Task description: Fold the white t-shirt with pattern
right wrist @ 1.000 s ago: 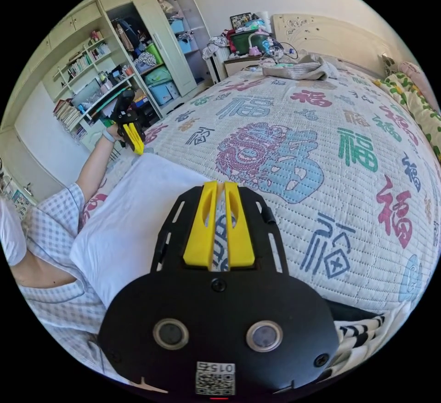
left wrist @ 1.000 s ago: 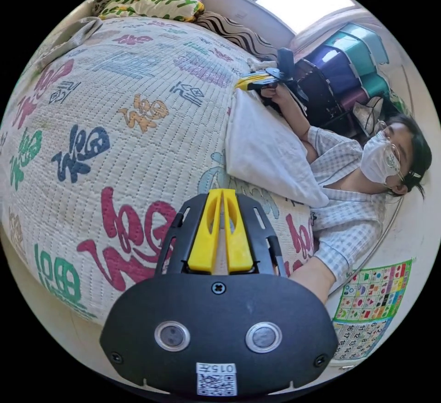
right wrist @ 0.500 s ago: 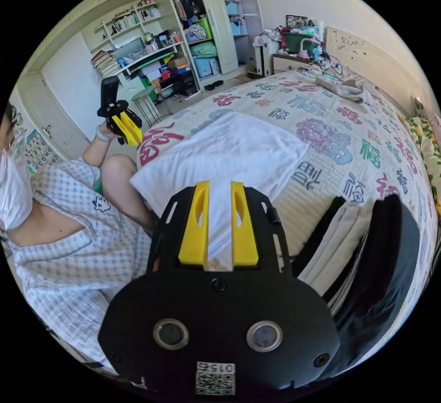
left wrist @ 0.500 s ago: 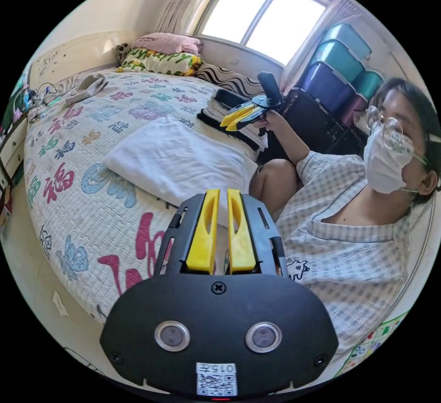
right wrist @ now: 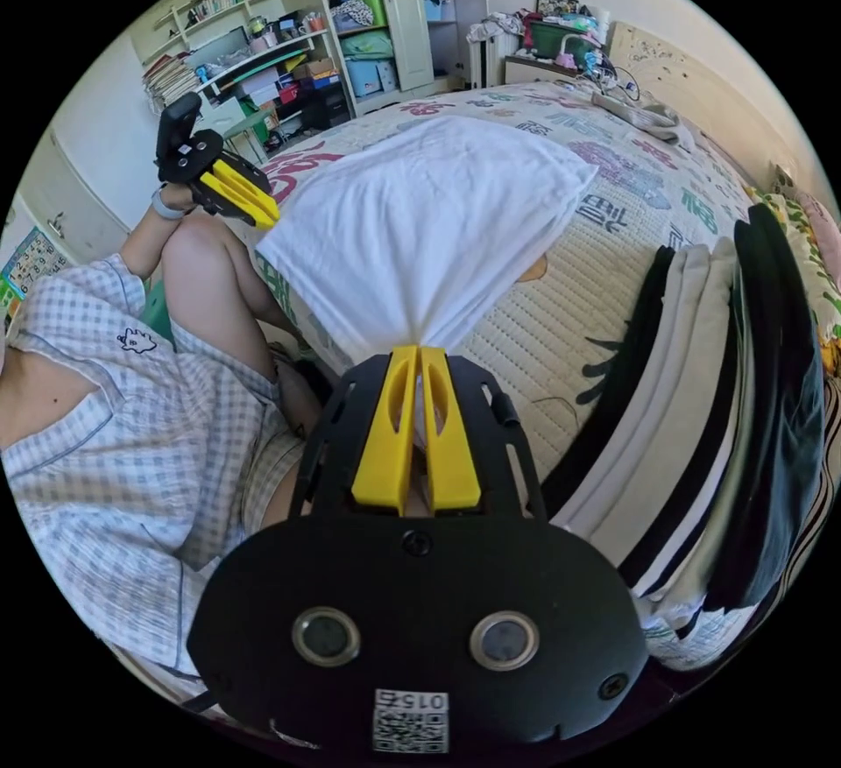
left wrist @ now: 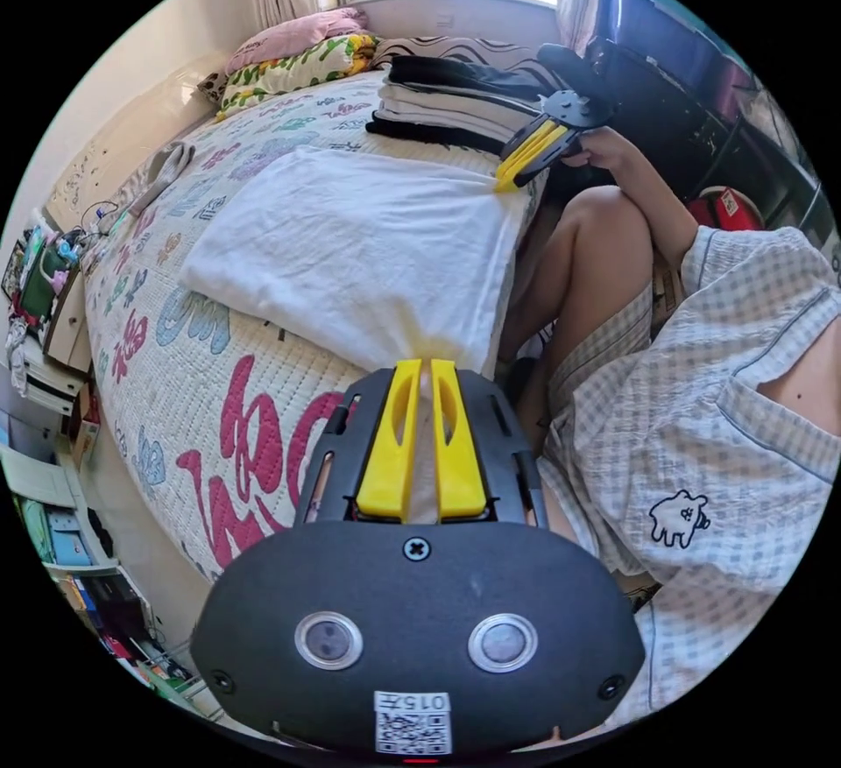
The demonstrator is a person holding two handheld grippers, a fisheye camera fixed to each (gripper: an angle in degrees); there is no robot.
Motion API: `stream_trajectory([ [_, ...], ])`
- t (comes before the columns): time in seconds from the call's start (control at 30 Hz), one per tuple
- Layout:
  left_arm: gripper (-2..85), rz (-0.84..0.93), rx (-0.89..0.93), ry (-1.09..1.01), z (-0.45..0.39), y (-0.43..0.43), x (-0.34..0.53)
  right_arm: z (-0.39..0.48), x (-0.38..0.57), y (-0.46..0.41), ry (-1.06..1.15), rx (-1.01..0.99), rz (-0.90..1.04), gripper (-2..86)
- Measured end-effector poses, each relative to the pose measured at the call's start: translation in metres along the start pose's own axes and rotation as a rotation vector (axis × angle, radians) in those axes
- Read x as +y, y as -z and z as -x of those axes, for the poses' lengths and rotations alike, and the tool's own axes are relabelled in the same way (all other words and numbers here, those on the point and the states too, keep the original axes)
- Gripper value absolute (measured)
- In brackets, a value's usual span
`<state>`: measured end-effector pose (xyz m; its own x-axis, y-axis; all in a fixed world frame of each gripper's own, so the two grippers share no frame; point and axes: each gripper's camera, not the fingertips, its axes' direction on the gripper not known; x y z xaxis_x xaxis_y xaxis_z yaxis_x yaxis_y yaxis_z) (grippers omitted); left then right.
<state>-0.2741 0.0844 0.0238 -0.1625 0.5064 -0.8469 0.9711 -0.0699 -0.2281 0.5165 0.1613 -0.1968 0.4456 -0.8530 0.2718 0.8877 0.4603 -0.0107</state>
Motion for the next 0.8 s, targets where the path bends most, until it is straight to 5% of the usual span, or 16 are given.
stream_trajectory([
  [0.2,-0.2,-0.018,0.046,0.033,0.006,0.012,0.018,0.004,0.0,-0.006,0.02,0.037,0.04,2.2],
  [0.4,-0.3,-0.211,0.021,-0.013,0.003,0.045,0.029,-0.002,0.011,0.032,0.052,-0.052,-0.226,3.2],
  [0.6,-0.3,0.016,0.038,-0.049,0.018,0.008,0.016,-0.004,-0.019,-0.034,0.124,-0.069,0.158,0.2],
  [0.8,-0.1,0.012,0.115,0.033,0.061,0.021,0.043,-0.044,-0.005,0.003,0.091,-0.152,-0.018,-0.2],
])
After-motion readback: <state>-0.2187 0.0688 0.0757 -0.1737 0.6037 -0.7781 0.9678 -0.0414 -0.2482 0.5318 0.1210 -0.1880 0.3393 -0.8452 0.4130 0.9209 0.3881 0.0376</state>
